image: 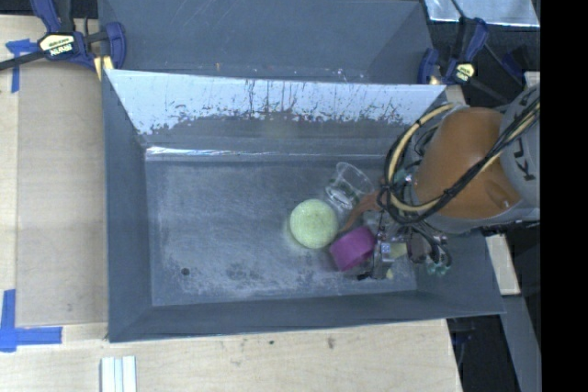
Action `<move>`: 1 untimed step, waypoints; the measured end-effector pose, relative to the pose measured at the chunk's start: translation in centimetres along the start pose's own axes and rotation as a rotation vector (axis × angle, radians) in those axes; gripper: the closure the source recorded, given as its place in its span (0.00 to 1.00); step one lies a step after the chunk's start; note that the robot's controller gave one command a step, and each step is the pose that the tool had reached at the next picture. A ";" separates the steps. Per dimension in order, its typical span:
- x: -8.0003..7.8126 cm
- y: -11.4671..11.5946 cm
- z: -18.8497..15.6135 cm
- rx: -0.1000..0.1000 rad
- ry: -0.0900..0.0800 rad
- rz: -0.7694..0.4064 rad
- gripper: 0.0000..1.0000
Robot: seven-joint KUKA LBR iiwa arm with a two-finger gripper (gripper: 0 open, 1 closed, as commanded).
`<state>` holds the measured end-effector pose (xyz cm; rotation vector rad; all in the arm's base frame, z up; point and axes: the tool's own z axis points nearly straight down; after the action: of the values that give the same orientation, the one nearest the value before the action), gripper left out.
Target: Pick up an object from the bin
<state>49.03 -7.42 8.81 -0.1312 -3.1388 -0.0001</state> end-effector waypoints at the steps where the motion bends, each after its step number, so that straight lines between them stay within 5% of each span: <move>1: 0.0 0.0 -1.3 0.000 0.001 0.000 1.00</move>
Offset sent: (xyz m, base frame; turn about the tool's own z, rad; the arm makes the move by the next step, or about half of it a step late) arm 0.0001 0.0000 0.0141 0.0000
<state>49.03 -7.43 10.12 -0.1311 -3.1376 -0.0004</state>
